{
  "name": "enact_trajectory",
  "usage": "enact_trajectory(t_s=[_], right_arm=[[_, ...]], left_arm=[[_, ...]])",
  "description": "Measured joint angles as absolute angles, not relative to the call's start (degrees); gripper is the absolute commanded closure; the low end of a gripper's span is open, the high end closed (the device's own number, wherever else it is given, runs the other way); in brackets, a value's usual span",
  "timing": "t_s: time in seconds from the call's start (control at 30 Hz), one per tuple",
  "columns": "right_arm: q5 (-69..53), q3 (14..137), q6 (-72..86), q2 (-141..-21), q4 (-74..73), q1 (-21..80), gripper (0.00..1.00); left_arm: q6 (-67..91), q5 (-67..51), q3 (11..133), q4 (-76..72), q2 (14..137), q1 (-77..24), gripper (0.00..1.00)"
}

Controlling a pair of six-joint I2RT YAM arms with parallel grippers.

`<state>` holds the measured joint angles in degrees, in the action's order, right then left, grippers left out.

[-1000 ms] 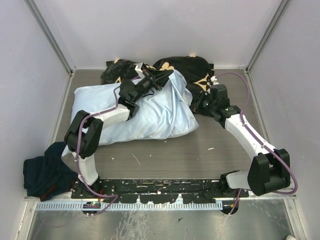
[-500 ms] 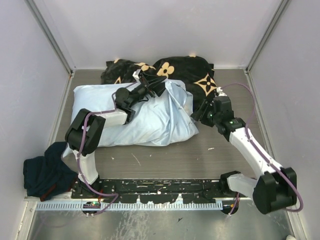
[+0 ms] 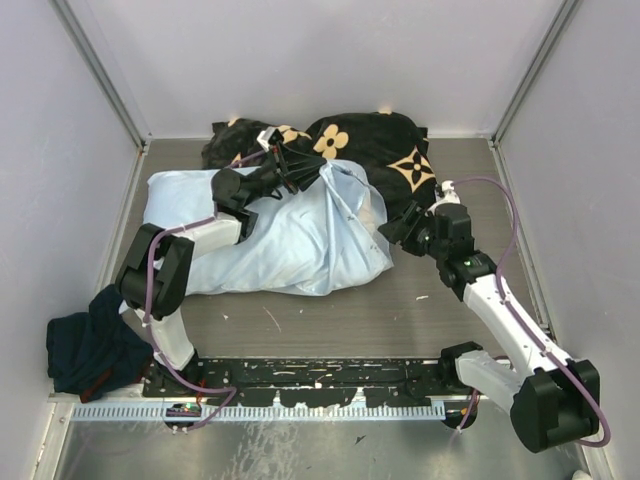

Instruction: Put the pillow into the pillowcase

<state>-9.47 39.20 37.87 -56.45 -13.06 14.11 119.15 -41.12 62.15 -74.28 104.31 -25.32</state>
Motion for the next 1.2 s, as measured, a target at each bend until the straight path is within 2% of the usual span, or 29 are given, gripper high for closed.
enact_trajectory(t_s=[0.37,0.6,0.93,1.2], right_arm=[[-21.9,41.6,50.9,-69.4,13.3,13.5,0.41],[-28.2,41.6,60.4,-72.8,26.2,13.4,0.43],[-30.9,39.4,64.1,-69.8,30.4,13.3,0.43],[-34.0,39.5,65.0,-75.8,33.7,13.6,0.43]], left_arm=[[119.0,-42.6,58.9,-74.2,104.2,-25.3,0.71],[119.2,-42.6,58.9,-74.3,104.2,-25.3,0.73],[119.8,-42.7,58.9,-74.7,104.6,-24.3,0.73],[119.9,-42.7,58.9,-75.2,104.7,-24.3,0.73]])
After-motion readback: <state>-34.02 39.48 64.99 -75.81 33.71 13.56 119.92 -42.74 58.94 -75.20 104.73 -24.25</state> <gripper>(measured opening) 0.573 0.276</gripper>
